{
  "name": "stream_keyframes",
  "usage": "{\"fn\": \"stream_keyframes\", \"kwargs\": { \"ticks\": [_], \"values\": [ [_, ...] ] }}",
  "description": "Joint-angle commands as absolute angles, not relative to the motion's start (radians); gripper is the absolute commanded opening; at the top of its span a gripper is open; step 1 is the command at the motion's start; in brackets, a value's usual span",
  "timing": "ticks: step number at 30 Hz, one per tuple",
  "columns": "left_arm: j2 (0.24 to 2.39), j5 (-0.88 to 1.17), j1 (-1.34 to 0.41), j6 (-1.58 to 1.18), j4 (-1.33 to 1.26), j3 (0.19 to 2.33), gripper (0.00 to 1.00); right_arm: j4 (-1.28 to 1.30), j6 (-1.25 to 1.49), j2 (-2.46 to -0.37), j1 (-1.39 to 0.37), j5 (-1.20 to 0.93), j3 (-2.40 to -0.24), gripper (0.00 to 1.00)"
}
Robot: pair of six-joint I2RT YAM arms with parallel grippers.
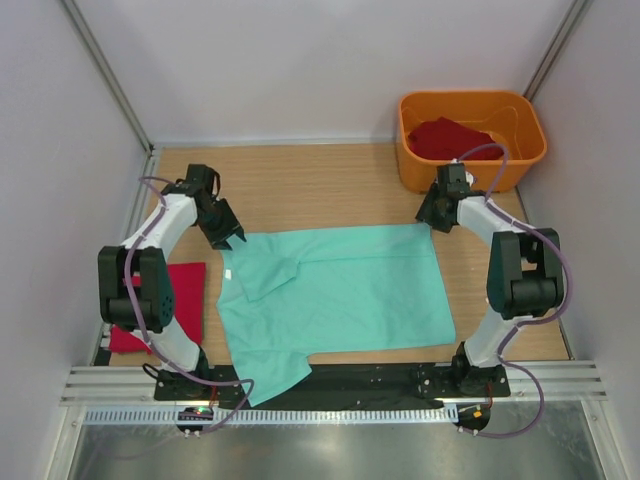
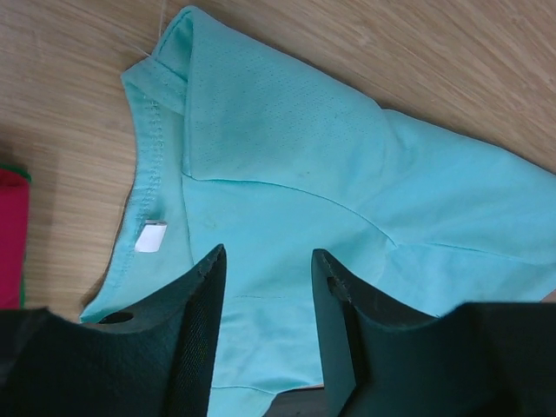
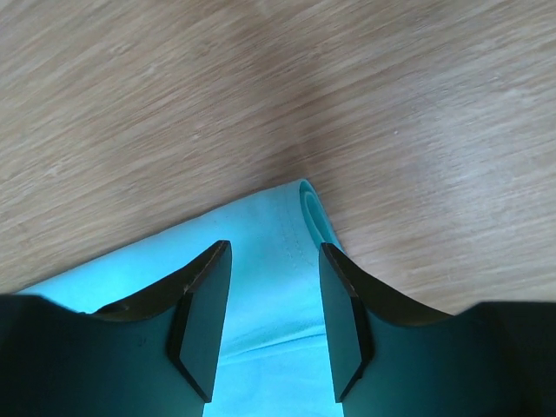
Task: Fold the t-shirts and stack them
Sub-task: Fold the tshirt
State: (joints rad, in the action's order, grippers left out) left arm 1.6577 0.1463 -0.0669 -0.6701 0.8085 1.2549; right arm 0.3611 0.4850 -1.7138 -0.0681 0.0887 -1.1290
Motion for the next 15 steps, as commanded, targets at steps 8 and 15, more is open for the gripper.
{"fn": "stream_keyframes", "kwargs": {
  "ticks": [8,15],
  "values": [
    [1.548,0.233,-0.055,-0.724,0.839,1.115,0.47,0.443,0.488,-1.677,-0.06,0.018,-1.114,0.52],
    [1.427,0.258,-0.103,-0.847,0.778,0.873,0.4,0.457,0.509,-1.562,-0.077,-0.061,-1.052,0.54]
  ]
}}
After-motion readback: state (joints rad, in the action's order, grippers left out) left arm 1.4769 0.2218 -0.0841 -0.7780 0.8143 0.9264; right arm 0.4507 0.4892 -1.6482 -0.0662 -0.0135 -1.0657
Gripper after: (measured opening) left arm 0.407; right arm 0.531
